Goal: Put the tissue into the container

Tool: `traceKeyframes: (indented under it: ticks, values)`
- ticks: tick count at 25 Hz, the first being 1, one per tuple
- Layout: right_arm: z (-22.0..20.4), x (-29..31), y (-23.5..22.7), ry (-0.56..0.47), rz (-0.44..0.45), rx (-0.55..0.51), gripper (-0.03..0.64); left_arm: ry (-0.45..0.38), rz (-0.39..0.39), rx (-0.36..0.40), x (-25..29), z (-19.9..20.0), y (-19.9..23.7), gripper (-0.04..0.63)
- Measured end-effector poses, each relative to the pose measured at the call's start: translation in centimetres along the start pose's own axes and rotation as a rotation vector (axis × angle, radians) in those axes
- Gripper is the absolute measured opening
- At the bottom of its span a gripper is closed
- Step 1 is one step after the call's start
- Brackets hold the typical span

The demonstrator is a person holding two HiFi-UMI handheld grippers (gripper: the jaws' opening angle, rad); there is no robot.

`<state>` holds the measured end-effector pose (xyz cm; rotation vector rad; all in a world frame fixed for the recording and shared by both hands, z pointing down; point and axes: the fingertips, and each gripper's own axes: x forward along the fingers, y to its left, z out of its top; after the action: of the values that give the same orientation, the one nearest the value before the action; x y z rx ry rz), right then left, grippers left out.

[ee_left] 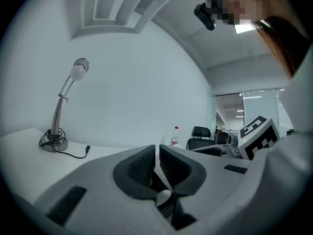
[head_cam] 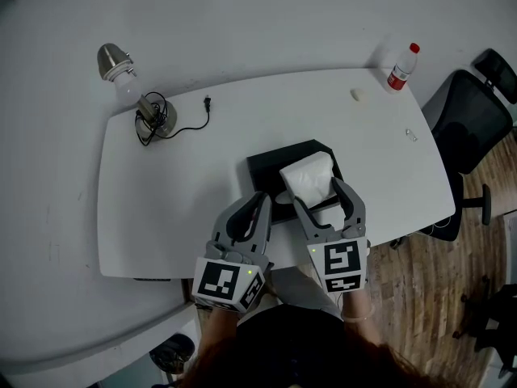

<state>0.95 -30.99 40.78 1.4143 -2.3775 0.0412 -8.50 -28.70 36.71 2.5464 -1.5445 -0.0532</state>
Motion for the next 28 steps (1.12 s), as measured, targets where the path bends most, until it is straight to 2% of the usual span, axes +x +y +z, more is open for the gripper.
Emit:
traceKeyframes:
  ticks: [14,28]
  values:
    - [-2.8,2.2,-0.3,0.108,0.016,0.022,0.337,0.038,-0.002,-0.016,1.8,-1.4,0.6,0.044]
    - [-3.0,2.3,0.2,0.140,0.025,0.020,0.337,0.060,-0.011,-0.043,2.6,-2.7,1.0,0.044]
